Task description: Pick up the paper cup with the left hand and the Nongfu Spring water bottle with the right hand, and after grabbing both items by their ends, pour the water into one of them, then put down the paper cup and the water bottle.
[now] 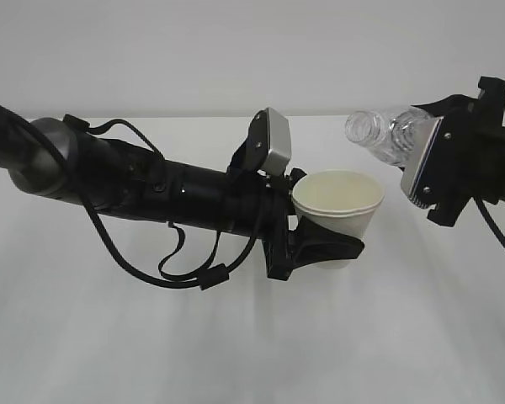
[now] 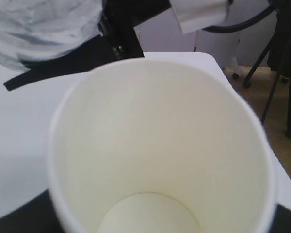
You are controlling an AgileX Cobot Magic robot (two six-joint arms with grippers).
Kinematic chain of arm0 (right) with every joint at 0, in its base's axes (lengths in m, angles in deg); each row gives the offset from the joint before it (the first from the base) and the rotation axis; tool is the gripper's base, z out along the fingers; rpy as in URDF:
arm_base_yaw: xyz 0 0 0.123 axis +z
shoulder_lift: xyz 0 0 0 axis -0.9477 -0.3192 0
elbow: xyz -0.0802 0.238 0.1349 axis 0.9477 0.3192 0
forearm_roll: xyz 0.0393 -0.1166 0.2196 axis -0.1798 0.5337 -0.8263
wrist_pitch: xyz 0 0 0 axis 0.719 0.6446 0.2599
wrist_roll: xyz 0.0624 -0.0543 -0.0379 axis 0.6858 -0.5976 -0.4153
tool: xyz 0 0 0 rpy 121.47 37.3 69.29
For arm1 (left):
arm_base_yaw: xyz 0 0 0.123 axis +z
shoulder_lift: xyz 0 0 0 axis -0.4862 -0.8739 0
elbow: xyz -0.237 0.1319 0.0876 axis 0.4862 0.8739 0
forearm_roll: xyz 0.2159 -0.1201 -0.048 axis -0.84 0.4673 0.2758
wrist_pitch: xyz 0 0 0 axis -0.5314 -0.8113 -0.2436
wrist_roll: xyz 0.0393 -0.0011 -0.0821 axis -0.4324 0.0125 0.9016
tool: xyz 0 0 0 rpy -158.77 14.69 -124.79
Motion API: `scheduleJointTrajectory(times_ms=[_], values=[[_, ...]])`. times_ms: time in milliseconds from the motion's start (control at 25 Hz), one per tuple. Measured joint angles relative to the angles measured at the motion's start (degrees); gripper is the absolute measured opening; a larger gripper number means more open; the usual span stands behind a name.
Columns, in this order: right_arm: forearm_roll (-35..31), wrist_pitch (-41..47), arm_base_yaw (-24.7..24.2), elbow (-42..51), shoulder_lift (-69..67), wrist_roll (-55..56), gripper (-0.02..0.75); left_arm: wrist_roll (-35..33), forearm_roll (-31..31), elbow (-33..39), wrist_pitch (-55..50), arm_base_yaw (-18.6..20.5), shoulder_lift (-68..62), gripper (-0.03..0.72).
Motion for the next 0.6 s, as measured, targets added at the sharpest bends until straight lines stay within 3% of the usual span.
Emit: scheduleJointTrajectory(times_ms=[600], values=[[0.0, -0.6, 0.0, 0.0, 0.0, -5.3, 0.501, 0.0, 0.3, 0.0, -1.9, 0.0, 0.0, 0.451]])
